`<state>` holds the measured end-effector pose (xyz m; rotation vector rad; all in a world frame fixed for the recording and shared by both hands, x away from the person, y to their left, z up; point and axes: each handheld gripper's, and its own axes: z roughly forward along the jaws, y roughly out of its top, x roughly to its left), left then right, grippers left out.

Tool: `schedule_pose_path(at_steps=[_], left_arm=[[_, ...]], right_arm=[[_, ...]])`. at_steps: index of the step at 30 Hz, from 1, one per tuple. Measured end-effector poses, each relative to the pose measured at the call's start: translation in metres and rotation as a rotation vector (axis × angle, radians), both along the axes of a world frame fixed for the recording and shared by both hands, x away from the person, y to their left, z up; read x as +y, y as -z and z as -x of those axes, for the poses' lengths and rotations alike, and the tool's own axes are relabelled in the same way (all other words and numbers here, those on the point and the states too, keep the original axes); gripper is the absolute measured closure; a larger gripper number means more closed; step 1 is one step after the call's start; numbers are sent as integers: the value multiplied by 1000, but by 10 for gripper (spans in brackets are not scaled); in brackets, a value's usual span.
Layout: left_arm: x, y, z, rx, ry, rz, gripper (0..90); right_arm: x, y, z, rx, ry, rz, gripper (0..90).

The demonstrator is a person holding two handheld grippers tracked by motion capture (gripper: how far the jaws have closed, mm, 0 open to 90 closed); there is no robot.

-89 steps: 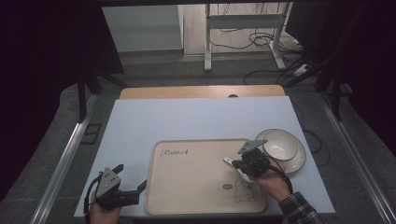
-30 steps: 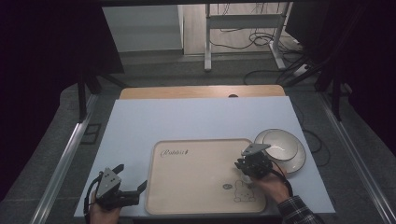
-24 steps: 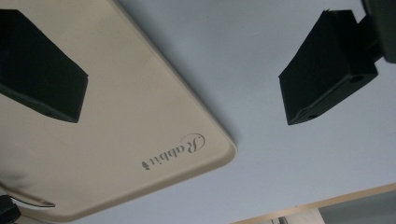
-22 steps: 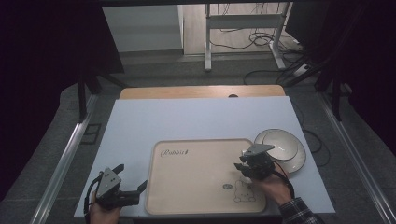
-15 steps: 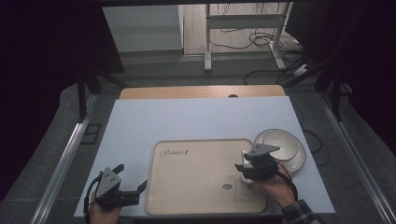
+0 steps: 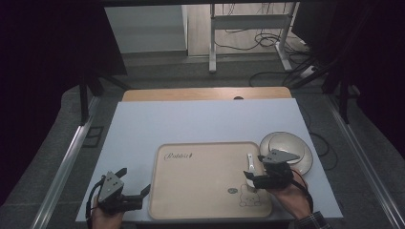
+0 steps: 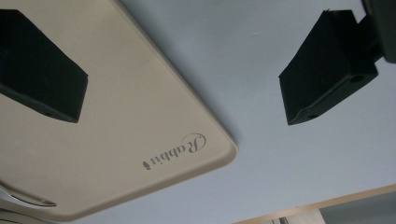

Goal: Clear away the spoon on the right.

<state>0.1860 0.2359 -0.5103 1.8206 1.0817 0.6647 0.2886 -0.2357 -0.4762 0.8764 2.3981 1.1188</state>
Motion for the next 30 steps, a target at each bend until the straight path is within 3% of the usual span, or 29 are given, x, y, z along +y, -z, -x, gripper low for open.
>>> schedule_pose_path(at_steps=[11,23,30], left_arm=[[0,0,0,0,0,0,9],[0,0,0,-2,0,-3,8],[-1,0,0,-4,3,-4,9]], right_arm=[[-18,-6,15,-44,20,-56,109],[-47,-6,36,-93,81,-75,70],[-58,11,41,-42,116,-41,67]])
